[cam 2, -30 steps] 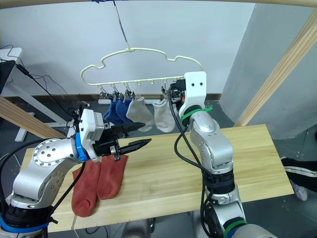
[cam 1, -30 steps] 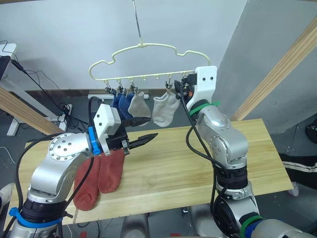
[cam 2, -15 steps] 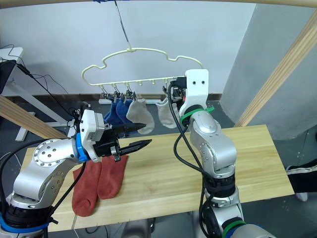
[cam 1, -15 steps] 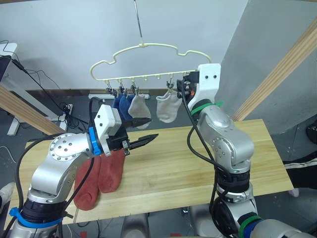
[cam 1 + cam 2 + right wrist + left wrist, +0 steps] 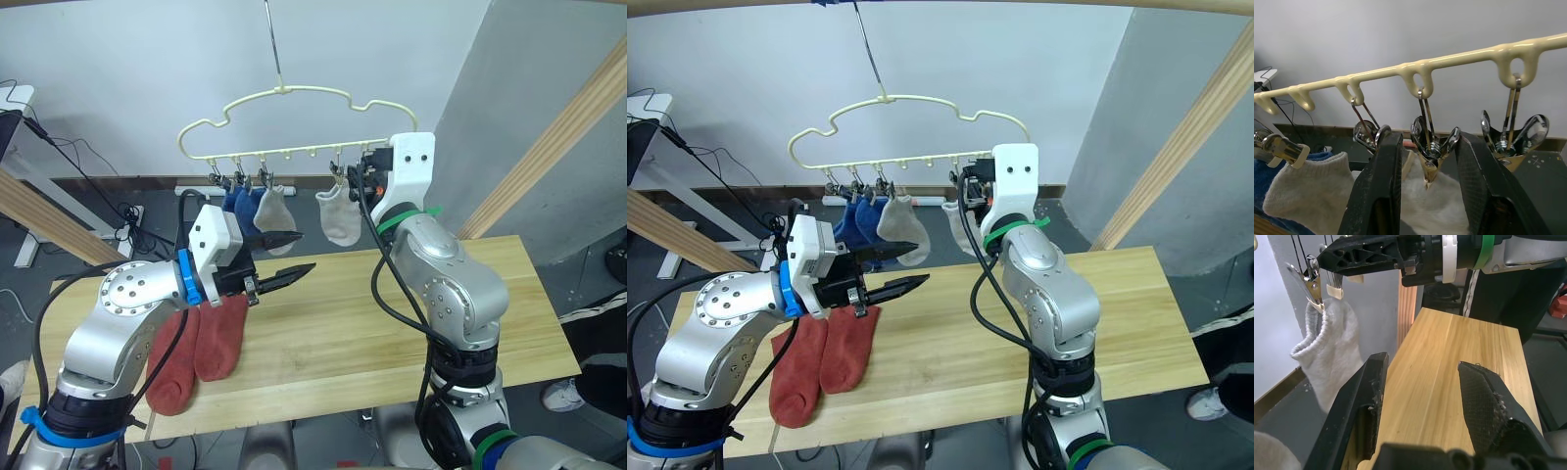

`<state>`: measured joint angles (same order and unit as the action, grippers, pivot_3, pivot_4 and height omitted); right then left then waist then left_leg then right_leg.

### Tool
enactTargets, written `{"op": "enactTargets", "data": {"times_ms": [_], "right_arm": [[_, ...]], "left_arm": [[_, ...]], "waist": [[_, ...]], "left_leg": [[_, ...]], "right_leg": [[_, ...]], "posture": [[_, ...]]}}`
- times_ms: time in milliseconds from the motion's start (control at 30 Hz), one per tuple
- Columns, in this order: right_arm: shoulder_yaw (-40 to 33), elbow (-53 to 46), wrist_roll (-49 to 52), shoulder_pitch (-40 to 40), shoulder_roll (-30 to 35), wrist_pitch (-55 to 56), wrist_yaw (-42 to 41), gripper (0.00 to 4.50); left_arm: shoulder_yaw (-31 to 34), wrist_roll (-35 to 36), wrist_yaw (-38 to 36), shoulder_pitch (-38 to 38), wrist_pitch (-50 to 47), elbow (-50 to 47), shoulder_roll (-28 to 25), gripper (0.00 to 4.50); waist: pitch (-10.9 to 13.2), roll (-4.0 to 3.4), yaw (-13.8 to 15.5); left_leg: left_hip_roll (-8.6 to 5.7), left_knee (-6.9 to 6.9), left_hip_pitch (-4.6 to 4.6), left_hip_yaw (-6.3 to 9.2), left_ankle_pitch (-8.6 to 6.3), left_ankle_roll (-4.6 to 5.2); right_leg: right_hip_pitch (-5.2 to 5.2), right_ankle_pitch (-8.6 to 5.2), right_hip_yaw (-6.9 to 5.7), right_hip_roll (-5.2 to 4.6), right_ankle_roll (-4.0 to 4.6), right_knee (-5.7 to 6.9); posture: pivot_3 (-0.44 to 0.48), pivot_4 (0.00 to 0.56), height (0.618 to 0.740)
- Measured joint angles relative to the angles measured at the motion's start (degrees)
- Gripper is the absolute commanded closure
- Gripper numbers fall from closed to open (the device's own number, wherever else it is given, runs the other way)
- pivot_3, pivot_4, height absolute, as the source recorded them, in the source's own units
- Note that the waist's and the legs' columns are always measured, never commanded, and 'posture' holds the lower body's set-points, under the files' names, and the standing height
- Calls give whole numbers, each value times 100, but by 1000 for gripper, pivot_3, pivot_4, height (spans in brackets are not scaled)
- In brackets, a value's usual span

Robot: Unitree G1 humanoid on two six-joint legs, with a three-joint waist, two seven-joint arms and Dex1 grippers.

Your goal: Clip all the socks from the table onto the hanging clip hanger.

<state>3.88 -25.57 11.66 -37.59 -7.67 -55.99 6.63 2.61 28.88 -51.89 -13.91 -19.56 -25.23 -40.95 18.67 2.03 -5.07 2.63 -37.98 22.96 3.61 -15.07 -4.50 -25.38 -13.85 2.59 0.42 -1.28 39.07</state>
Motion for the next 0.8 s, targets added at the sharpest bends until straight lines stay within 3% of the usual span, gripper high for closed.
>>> {"op": "enactTargets", "data": {"times_ms": [800], "right_arm": [[71,346,102,-1,2,636,-11,2867]], "left_arm": [[-2,-10,-70,16,22,15,9,2009]], "waist": [[-36,0,2]], "left_leg": [[0,0,0,0,0,0]], "right_leg": [[0,0,0,0,0,0]], "posture": [[-116,240,740]]}}
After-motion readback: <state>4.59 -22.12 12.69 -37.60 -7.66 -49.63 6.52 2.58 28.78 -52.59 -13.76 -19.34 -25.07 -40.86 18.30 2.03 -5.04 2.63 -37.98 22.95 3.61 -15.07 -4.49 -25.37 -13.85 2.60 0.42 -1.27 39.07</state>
